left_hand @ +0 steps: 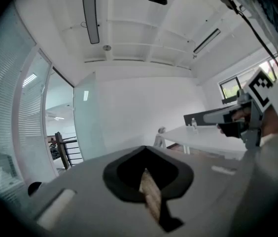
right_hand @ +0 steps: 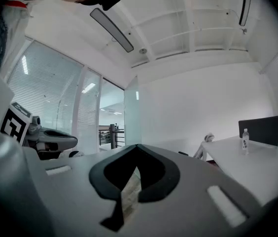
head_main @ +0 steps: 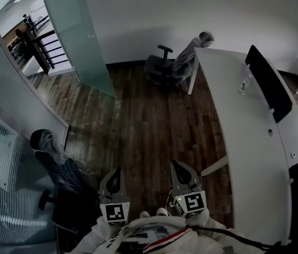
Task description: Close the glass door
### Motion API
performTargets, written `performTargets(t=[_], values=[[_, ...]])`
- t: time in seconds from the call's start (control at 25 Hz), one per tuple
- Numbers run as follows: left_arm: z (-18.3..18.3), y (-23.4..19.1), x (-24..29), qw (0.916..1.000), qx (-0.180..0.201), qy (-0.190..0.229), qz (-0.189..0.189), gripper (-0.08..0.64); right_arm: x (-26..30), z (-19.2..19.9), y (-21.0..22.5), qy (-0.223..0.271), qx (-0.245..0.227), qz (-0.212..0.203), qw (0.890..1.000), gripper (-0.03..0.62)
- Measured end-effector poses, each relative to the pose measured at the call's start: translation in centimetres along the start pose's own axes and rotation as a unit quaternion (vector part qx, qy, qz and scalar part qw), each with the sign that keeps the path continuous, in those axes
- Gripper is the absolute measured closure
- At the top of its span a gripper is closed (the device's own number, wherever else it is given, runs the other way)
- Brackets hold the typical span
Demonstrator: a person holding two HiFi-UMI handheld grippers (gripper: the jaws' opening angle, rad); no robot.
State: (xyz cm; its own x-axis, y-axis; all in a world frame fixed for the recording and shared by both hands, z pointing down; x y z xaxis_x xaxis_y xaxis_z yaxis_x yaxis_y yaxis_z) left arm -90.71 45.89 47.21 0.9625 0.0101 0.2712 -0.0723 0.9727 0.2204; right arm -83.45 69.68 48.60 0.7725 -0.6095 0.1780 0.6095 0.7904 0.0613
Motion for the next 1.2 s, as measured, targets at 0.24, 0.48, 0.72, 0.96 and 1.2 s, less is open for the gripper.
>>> performTargets(t=[0.24, 0.48, 0.72, 0.96, 1.2], values=[[1.5, 0.4, 0.7, 0.9999, 0.008, 0.005, -0.01, 0.558, -0.1, 0.3, 0.7, 0.003, 0.005, -0.007, 1.0, 0.589], [0.9, 1.7, 1.9, 1.0, 0.002, 0.009, -0.003, 0.558, -0.4, 0.7, 2.6, 0.027, 0.036, 0.003, 0.999, 0.588], [0.6, 1.3, 5.1, 0.9999, 0.007, 0.01, 0.009, 0.558, 1.7, 0.9, 4.1, 0.029, 0.037, 0.021, 0.999, 0.588], [-0.6, -0.3, 11.3, 0.9995, -0.002, 0.0, 0.031, 0.558, 6.9, 1.2, 6.0, 0.009, 0.047, 0.031, 0.998, 0.589], [-3.0, -3.8, 17.9, 0.9987, 0.027, 0.018, 0.039, 0.56, 14.4, -0.2, 7.6, -0.003, 0.051, 0.035, 0.998, 0.589]])
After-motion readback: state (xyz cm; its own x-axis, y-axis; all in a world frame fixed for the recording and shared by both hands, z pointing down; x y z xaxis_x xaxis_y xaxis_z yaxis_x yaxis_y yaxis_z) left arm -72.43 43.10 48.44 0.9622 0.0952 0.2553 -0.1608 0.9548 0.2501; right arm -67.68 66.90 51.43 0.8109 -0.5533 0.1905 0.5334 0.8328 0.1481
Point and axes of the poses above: the fingertips, and each gripper's own axes: x forward along the fingers, y to its right, z out of its underside, the point moved 9 cm from there along -x, backward along the fingers, and after that the axes turned 11 degrees about -y, right-handed, at the moved point
